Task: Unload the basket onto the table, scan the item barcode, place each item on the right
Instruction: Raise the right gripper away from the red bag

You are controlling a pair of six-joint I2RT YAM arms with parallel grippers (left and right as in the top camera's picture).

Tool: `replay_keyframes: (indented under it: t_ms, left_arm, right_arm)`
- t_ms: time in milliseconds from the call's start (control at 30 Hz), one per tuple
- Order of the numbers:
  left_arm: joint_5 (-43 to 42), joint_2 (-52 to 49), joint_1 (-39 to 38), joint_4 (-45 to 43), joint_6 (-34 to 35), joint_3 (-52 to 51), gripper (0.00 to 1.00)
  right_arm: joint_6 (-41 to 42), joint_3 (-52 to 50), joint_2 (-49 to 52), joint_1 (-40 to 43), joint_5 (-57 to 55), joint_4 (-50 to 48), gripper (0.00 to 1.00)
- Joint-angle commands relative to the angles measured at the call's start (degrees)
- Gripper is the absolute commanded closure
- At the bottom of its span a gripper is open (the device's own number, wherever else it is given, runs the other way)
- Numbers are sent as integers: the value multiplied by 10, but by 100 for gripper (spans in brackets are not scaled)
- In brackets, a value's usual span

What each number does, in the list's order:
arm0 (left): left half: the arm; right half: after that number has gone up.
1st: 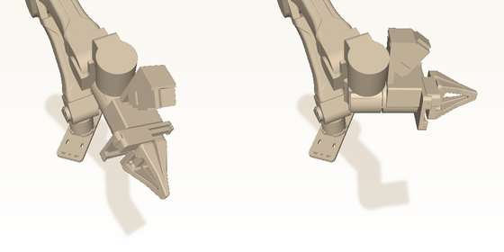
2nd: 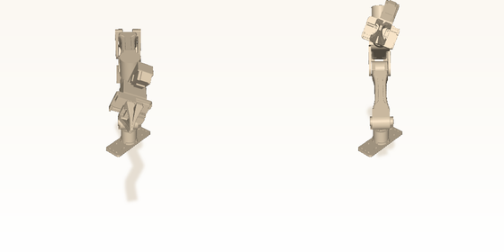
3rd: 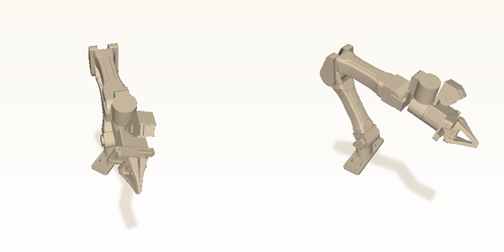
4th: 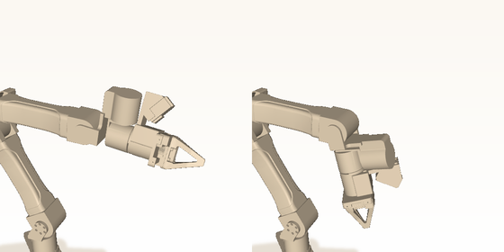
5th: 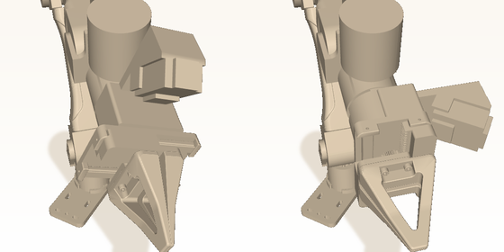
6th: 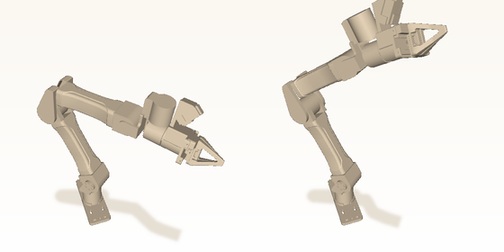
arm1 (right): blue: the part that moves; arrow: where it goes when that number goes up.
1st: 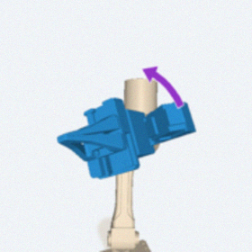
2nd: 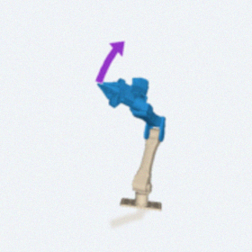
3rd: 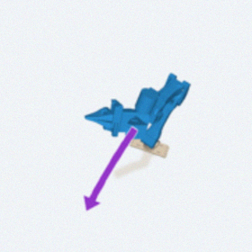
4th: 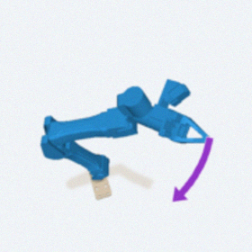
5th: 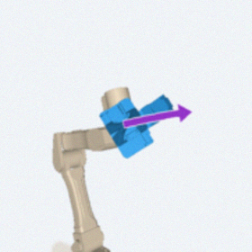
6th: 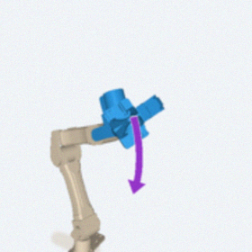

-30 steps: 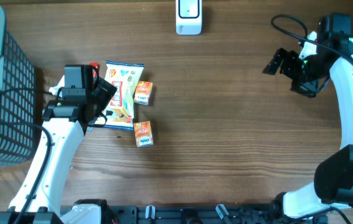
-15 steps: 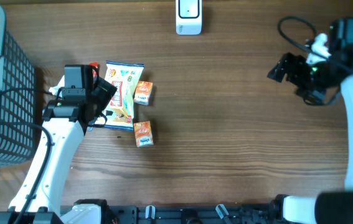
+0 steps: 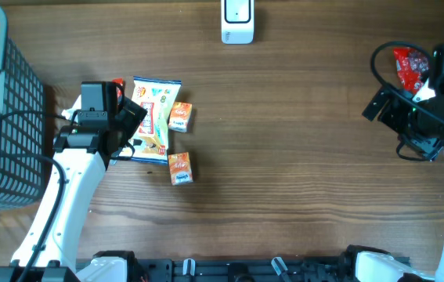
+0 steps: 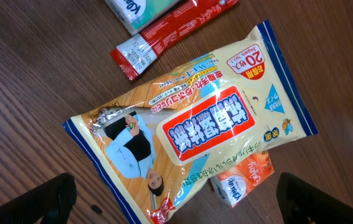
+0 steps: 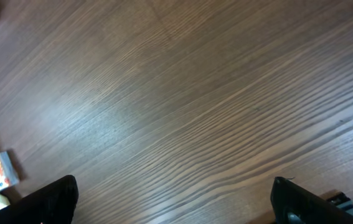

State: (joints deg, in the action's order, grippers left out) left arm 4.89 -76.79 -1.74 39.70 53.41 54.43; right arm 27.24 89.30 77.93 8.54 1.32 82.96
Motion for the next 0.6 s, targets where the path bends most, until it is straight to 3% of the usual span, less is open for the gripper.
replay_keyframes:
  t_ms: [0,567]
  left_arm:
    - [10,8,4,0,-7,-3,0]
    - [10,8,4,0,-7,-3,0]
  right_arm:
    - [11,-1,-2,-2,-18,8,0]
    - [14,-1,-2,-2,-14,21,0]
